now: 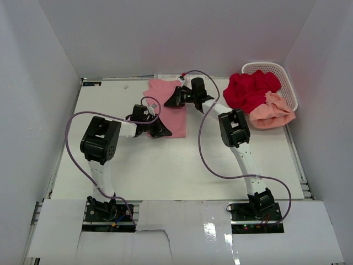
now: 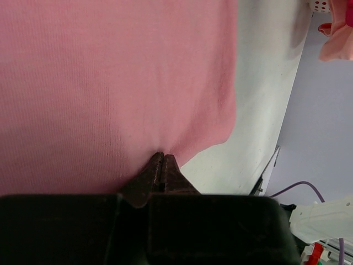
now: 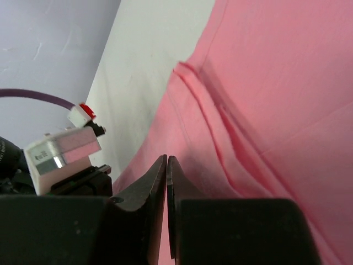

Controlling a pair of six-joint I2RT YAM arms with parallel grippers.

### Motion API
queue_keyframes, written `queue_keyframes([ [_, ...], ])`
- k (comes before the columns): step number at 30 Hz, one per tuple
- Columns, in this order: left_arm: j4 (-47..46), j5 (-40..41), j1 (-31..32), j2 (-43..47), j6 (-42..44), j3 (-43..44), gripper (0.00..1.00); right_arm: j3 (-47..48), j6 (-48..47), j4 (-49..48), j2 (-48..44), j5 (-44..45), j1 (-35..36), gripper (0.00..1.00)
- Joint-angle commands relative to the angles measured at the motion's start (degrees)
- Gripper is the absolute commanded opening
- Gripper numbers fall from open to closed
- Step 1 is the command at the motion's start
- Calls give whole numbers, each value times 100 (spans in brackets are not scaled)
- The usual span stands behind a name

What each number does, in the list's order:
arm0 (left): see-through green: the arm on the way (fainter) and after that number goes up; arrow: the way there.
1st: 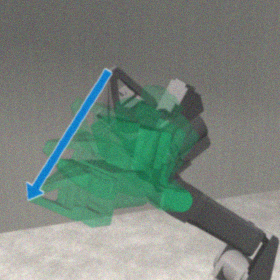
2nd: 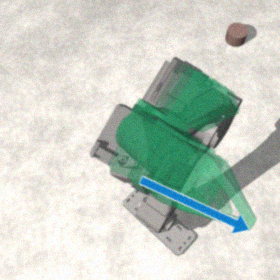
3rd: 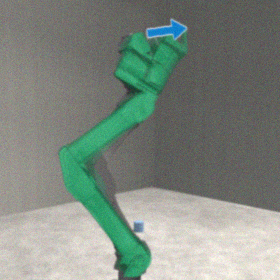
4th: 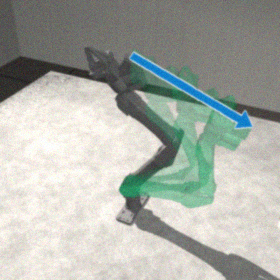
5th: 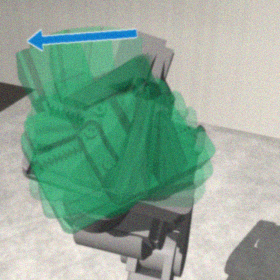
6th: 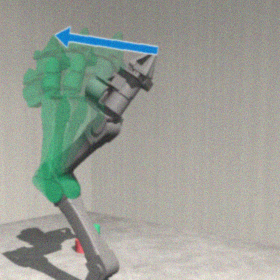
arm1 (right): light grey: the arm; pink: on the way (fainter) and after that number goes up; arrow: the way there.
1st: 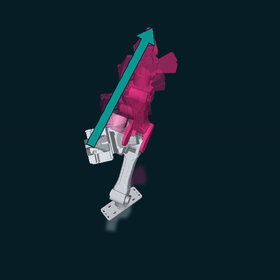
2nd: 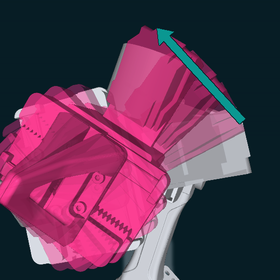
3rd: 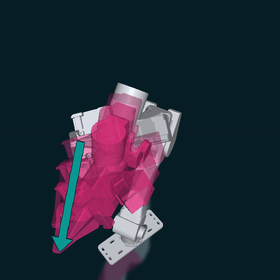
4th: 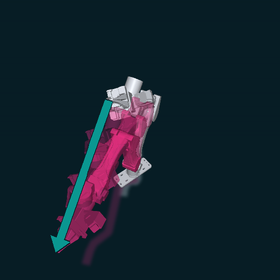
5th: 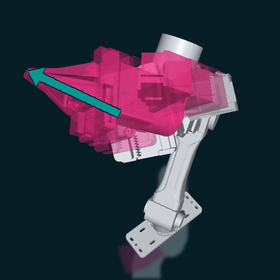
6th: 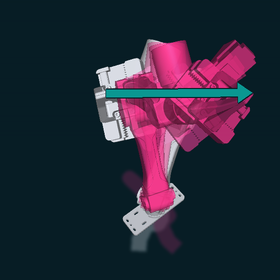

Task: Fold and stack the t-shirts
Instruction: Fold the folded rectangular tshirt in 1/3 of the way

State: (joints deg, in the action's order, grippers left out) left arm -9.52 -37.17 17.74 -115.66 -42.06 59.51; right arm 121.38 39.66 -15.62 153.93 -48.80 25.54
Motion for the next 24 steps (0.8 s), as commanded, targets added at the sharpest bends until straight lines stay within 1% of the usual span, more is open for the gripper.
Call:
queue_keyframes([
  [1,592,386,28,-299,111,-88,0,543,-11,-504,76,89,-207,9],
  [3,592,377,37,-317,93,-106,0,711,-46,-443,111,221,-242,10],
  [6,557,272,63,-195,14,-115,0,940,-2,-443,24,151,-313,10],
  [8,582,201,89,-19,-30,-80,0,774,-63,-372,-301,55,-313,9],
  [9,618,166,90,243,-91,-19,0,616,-203,-302,-476,-7,-313,9],
  [10,696,114,90,402,-118,43,2,206,-291,-32,-869,-16,-304,10],
  [11,880,96,98,560,-135,96,7,-86,-379,84,-1082,-33,-304,18],
  [12,916,87,107,910,-179,218,11,-402,-511,181,-1328,-25,-295,28],
  [13,1126,35,107,1070,-214,263,23,-744,-538,330,-1800,1,-295,38],
  [14,1258,-44,116,1211,-267,298,29,-1435,-582,418,-2031,36,-304,51],
  [15,1312,-132,107,1351,-319,307,33,-1781,-617,497,-2268,124,-304,54],
  [16,1356,-176,116,1649,-390,299,38,-2133,-678,568,-2723,151,-304,55],
  [17,1495,-116,107,1808,-408,281,43,-2789,-705,621,-2928,264,-287,58],
  [19,1742,60,81,2220,-260,316,47,-3443,-766,639,-3559,335,-269,60],
  [20,2004,226,11,2310,-180,360,51,-4003,-784,665,-3737,397,-251,63],
  [22,2208,289,-138,2442,13,360,54,-4437,-837,866,-4149,502,-243,66],
  [24,2340,245,-454,2417,49,273,58,-4884,-907,1323,-4326,721,-234,68],
])
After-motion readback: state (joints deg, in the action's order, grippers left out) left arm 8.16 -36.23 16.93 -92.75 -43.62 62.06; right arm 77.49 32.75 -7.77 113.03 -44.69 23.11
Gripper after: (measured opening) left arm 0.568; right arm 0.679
